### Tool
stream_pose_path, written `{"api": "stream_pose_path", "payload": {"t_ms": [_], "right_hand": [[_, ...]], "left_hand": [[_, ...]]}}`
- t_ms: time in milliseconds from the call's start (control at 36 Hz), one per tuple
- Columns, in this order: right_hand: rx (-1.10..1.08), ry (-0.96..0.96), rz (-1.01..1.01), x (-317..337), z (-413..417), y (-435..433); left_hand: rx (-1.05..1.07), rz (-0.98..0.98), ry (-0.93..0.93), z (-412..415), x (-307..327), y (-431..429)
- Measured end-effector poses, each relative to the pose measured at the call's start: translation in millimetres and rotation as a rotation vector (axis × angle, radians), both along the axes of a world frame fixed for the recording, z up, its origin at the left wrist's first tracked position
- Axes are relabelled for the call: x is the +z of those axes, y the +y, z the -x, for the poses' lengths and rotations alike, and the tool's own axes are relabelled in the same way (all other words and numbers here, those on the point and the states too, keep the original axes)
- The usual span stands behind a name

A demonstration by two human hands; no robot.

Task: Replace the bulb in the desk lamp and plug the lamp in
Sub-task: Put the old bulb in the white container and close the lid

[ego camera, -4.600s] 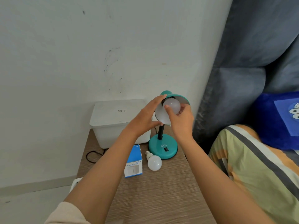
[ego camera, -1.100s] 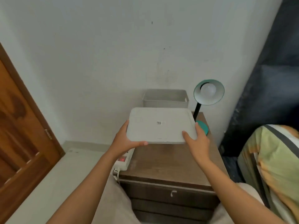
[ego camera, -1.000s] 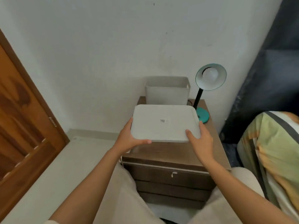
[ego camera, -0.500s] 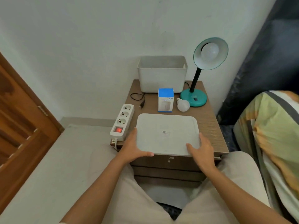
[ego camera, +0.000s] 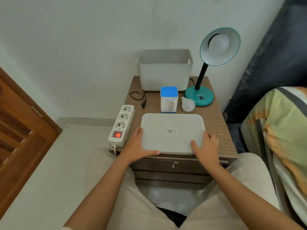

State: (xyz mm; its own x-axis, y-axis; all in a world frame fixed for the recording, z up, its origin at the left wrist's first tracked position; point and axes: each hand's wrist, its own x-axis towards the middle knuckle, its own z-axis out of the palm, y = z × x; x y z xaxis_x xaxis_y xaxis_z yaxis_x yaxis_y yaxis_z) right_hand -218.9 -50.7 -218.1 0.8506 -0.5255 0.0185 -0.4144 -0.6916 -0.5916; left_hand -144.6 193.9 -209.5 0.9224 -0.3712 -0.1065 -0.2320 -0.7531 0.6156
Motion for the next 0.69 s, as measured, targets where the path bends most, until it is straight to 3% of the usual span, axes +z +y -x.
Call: {"api": "stream_pose_path", "payload": {"t_ms": [139,250,472,694], "right_hand": [[0.034,-0.008,-0.083,4,-3,-4],[0.023,-0.064,-0.121,16,-22,-10],[0.032,-0.199,-0.136,50,-102,-21],[0.042,-0.198,-0.140,33,-146,-22]], "left_hand": [[0.043,0.071,0.069,-5,10,-7],[0.082,0.164,-0.051,-29,35,-15],[0.197,0.228,-0.246,-147,111,-34],[0.318,0.315,-0.164,-248,132,-67]]}}
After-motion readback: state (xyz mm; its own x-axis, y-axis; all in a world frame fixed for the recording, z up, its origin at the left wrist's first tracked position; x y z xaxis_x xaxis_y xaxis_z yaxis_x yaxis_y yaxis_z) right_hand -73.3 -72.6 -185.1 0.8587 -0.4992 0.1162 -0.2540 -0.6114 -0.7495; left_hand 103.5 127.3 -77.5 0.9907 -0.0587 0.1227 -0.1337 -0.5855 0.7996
